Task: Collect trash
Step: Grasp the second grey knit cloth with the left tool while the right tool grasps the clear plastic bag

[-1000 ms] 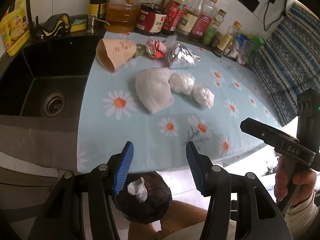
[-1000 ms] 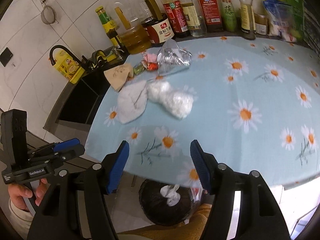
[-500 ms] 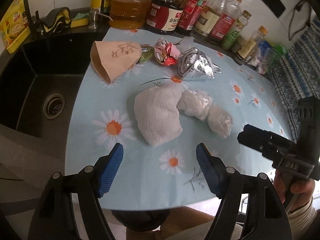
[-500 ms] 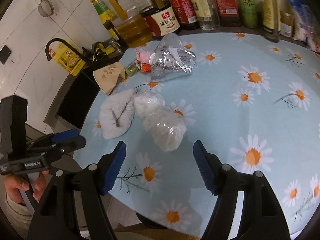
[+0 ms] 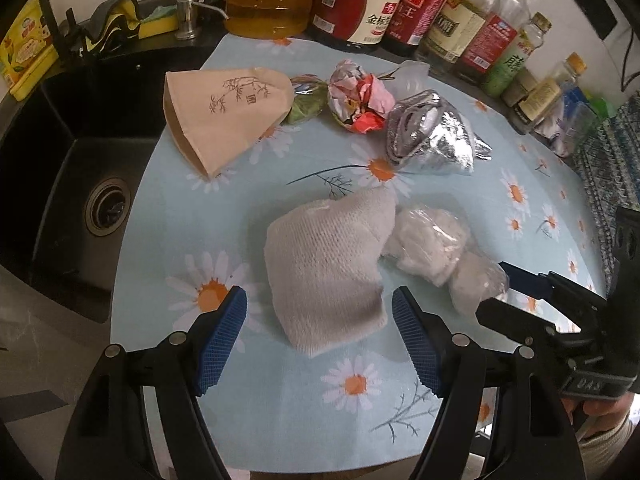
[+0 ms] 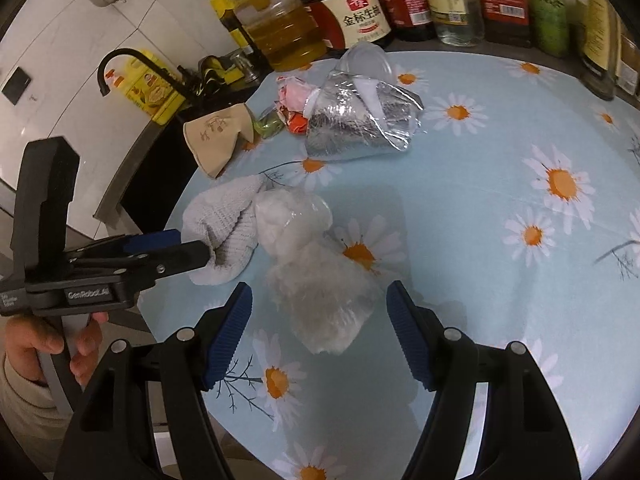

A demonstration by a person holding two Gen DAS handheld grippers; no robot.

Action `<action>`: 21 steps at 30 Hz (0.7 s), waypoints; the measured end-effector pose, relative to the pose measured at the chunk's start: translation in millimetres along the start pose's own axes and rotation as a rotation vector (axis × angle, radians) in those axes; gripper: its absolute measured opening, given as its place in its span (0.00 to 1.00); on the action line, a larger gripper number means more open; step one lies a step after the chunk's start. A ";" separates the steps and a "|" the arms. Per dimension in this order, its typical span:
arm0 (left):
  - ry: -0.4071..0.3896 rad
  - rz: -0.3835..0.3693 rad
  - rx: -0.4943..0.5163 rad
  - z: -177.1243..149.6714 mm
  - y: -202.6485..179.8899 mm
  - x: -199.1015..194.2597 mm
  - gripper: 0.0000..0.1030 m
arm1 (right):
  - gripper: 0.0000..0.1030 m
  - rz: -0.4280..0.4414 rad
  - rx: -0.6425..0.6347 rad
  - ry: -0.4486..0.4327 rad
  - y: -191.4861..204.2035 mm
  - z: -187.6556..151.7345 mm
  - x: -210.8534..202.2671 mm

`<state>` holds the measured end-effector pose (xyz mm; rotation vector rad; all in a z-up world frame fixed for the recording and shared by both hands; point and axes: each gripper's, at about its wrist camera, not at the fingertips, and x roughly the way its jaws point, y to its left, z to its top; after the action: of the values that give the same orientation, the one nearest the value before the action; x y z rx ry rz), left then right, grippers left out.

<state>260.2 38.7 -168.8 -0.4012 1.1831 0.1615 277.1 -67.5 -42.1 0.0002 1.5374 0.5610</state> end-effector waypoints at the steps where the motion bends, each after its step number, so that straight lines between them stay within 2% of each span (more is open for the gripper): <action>1: 0.001 -0.001 -0.003 0.9 0.1 1.7 0.71 | 0.68 -0.011 -0.009 -0.003 0.2 0.7 0.7; 7: 0.012 0.027 0.009 8.8 -7.3 11.9 0.71 | 0.66 -0.011 -0.045 -0.004 -0.4 3.5 4.0; 12: 0.000 0.039 -0.009 14.7 -7.9 16.8 0.69 | 0.55 -0.004 -0.064 0.008 -2.2 5.0 6.8; 14: 0.008 0.049 -0.003 14.8 -9.3 20.1 0.65 | 0.53 0.001 -0.068 0.016 -3.1 4.3 8.3; 16: 0.017 0.051 -0.004 13.6 -9.6 22.5 0.56 | 0.52 0.001 -0.083 0.015 -2.0 3.2 8.4; 19: 0.018 0.059 0.001 13.0 -11.1 24.4 0.54 | 0.51 -0.004 -0.097 0.007 -2.4 1.8 7.2; 21: 0.013 0.063 -0.003 13.0 -11.5 24.6 0.48 | 0.51 0.008 -0.092 0.007 -4.5 1.1 6.6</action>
<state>284.6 31.1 -184.8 -0.3679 1.2092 0.2151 279.3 -68.8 -49.8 -0.0664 1.5177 0.6382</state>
